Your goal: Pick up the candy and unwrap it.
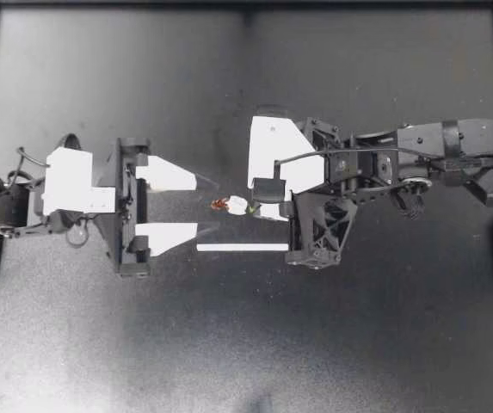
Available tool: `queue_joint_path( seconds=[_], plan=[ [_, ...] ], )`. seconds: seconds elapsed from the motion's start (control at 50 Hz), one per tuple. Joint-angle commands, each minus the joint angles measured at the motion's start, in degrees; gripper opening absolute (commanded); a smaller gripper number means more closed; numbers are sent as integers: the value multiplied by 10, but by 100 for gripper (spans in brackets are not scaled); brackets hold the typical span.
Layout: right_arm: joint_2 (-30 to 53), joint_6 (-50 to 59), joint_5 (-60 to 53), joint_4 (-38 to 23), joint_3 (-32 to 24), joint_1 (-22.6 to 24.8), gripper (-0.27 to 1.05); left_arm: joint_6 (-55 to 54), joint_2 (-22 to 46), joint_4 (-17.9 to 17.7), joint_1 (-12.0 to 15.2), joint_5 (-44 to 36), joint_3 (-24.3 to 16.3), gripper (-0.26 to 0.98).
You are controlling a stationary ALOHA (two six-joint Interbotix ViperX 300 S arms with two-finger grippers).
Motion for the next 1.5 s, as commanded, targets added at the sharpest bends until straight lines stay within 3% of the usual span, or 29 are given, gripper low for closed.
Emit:
queue_joint_path(
  seconds=[0.0,0.24,0.32,0.46,0.82,1.18,1.48],
  plan=[
    [-22,-1,-6,1,-15,3,-17,0,-3,-1,2,-5,-13,34],
    [-25,-1,-6,1,-14,4,-17,1,0,-1,2,-5,-10,-8],
    [-28,0,-6,0,-11,4,-17,-2,-1,-1,2,-5,-7,-14],
    [-35,-1,-12,0,-2,4,-17,-1,-4,-4,2,-4,-6,-15],
    [-91,44,-88,2,83,4,-17,-4,-20,-15,2,-4,8,-15],
    [-50,25,-134,-4,45,4,-17,-17,6,-15,2,-5,-29,-15],
    [-62,30,-127,-3,58,4,-17,-22,-4,-15,2,-4,-10,-15]
  ],
)
